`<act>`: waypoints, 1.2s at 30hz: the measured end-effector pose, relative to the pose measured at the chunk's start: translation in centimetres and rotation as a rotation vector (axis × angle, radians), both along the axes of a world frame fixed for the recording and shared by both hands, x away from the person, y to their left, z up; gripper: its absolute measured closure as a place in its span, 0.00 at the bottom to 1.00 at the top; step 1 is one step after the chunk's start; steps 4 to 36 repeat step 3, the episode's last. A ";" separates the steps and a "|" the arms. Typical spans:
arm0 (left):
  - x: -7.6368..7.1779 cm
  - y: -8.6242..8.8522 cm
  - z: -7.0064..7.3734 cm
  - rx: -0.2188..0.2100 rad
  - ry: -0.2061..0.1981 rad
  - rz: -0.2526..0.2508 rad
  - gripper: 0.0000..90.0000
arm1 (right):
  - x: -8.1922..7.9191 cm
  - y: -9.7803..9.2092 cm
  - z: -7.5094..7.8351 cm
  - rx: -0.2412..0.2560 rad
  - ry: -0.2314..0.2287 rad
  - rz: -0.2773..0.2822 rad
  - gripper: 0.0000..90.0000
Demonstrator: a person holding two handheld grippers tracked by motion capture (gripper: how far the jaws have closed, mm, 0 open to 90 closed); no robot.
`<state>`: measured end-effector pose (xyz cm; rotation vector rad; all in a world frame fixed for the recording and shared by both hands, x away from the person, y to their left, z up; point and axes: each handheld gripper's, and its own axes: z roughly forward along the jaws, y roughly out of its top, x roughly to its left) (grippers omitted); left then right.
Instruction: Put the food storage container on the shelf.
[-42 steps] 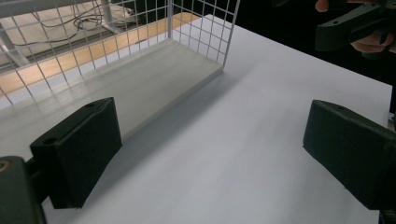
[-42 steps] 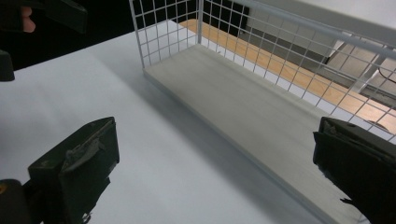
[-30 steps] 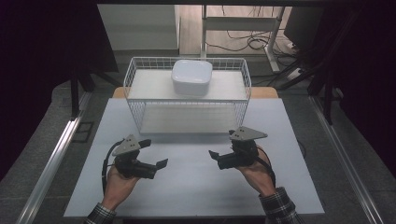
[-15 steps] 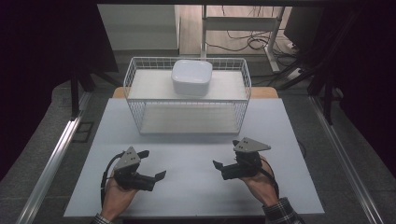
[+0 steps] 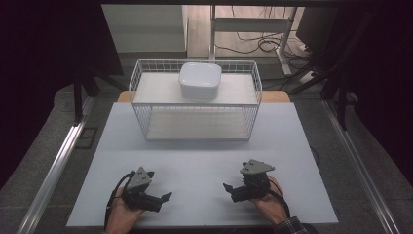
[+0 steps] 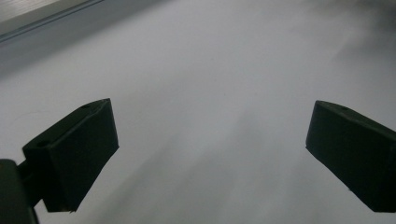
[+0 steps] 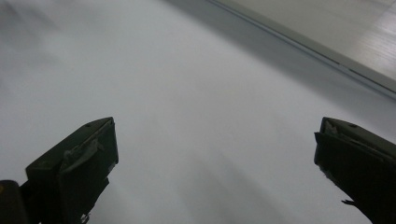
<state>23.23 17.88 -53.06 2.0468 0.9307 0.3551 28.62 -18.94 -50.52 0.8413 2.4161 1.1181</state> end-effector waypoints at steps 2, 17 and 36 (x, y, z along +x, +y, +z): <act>0.0 -0.1 0.0 0.004 -0.002 0.000 0.01 | 0.1 0.0 -0.1 -0.003 0.000 -0.005 0.00; 0.0 -0.1 0.0 0.006 -0.005 0.000 0.01 | 0.2 0.0 -0.1 -0.004 0.001 -0.008 0.00; 0.0 -0.1 0.0 0.006 -0.005 0.000 0.01 | 0.2 0.0 -0.1 -0.004 0.001 -0.008 0.00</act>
